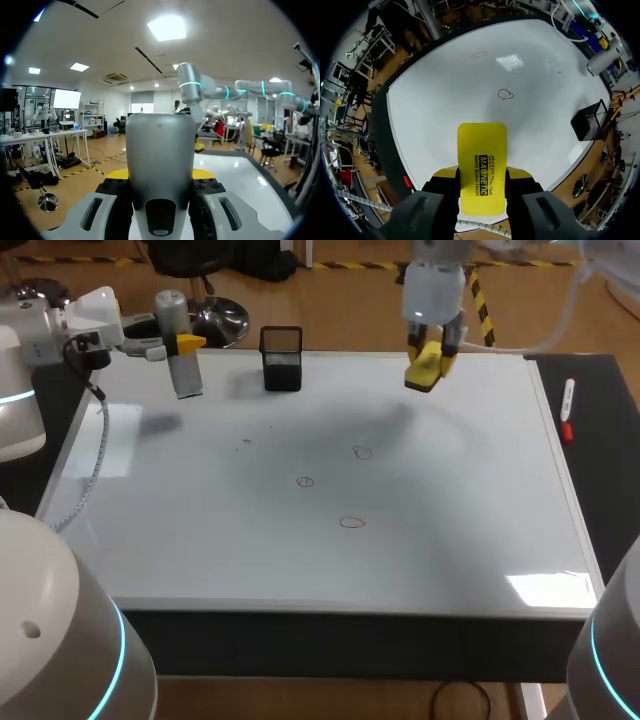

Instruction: Pick up the inspection probe, press it on each red-marked spot on the whiteboard one by one, put down the probe, pick up the eraser, and wipe off all the red marks.

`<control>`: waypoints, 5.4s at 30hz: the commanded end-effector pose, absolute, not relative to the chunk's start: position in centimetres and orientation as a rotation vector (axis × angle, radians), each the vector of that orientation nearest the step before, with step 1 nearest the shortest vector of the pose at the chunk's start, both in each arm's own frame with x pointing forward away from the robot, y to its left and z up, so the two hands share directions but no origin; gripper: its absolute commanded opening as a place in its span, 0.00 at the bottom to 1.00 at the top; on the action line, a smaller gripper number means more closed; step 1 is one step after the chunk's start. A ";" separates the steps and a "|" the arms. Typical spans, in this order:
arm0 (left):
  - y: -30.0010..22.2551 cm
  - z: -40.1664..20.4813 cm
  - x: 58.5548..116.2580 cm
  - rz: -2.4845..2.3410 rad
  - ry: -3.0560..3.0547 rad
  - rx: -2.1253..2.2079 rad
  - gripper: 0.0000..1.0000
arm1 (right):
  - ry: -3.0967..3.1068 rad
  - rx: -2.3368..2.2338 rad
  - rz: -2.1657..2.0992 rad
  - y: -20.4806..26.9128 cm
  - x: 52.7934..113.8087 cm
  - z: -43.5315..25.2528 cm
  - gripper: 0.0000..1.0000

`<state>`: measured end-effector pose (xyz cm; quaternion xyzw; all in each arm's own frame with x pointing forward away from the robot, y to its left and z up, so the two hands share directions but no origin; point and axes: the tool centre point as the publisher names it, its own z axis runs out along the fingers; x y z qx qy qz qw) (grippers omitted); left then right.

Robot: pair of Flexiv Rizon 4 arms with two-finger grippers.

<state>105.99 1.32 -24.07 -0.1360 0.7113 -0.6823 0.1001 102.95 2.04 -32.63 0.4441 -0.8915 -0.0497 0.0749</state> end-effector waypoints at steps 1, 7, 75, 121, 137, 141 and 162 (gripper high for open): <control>1.3 -24.0 105.9 -2.015 2.098 -0.403 0.00 | -2.812 1.348 0.070 -0.2 100.3 -31.5 0.00; 1.3 -24.0 105.9 -2.015 2.098 -0.403 0.00 | -2.873 1.227 0.109 -2.1 98.5 -31.3 0.00; 0.3 -23.4 104.6 -2.000 2.092 -0.363 0.00 | -2.918 1.085 -0.029 -6.5 100.5 -31.3 0.00; -18.5 -27.0 89.1 -2.331 2.227 0.064 0.00 | -2.918 1.085 -0.029 -6.5 100.5 -31.3 0.00; -19.2 -29.5 89.8 -2.352 2.271 0.049 0.00 | -2.918 1.085 -0.029 -6.5 100.5 -31.3 0.00; -19.2 -29.9 89.9 -2.353 2.282 0.036 0.00 | -2.918 1.085 -0.029 -6.5 100.5 -31.3 0.00; -19.1 -30.8 89.3 -2.338 2.301 0.014 0.00 | -2.918 1.085 -0.029 -6.5 100.5 -31.3 0.00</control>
